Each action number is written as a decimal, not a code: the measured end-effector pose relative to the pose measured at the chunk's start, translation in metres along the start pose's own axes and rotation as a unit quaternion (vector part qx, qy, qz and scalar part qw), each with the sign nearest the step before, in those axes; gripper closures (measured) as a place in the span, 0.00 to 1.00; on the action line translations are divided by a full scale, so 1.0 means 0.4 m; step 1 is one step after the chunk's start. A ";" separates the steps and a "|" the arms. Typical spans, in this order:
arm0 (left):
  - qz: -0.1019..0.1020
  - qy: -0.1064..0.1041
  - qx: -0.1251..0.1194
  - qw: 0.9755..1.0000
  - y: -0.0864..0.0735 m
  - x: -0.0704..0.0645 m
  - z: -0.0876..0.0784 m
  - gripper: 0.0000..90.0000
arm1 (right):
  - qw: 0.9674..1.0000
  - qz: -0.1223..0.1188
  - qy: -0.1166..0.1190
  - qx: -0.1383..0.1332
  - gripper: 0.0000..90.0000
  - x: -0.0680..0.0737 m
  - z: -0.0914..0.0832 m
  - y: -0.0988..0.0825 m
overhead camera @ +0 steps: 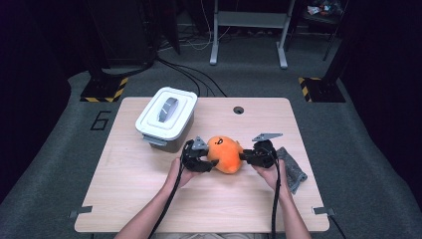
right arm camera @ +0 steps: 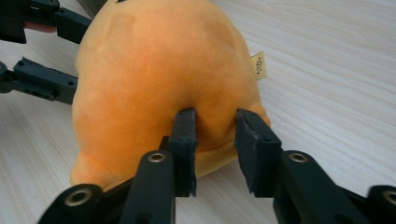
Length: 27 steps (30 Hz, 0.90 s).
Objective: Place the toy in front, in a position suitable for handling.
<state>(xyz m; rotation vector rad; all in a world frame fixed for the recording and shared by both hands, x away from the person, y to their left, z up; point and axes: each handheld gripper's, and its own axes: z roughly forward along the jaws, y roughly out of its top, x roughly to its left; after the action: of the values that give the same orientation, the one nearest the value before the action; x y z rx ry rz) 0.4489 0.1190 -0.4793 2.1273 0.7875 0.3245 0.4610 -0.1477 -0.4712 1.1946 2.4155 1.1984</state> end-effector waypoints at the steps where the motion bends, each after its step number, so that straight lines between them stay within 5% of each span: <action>1: 0.001 0.000 0.002 1.000 0.000 -0.001 0.001 0.54 | 1.000 -0.002 -0.002 0.002 0.81 0.003 0.002 -0.001; 7: 0.002 0.008 -0.001 1.000 -0.005 -0.003 0.006 0.69 | 1.000 -0.007 0.000 -0.003 0.87 0.009 0.010 -0.004; 12: 0.006 0.012 -0.002 1.000 -0.010 -0.003 0.008 0.78 | 1.000 0.001 -0.017 -0.017 0.61 0.000 -0.018 -0.004; 18: -0.002 0.003 -0.008 1.000 -0.019 0.007 0.013 0.82 | 0.999 0.028 -0.016 -0.007 0.53 -0.027 -0.018 -0.004; 27: -0.003 -0.007 -0.009 1.000 -0.025 0.013 0.014 0.82 | 0.999 0.034 0.029 0.006 0.69 -0.036 0.017 -0.001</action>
<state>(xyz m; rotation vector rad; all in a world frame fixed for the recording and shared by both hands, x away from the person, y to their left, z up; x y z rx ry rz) 0.4514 0.1234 -0.4909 2.1089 0.7798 0.3129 0.4735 -0.1547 -0.4785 1.2720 2.4443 1.2575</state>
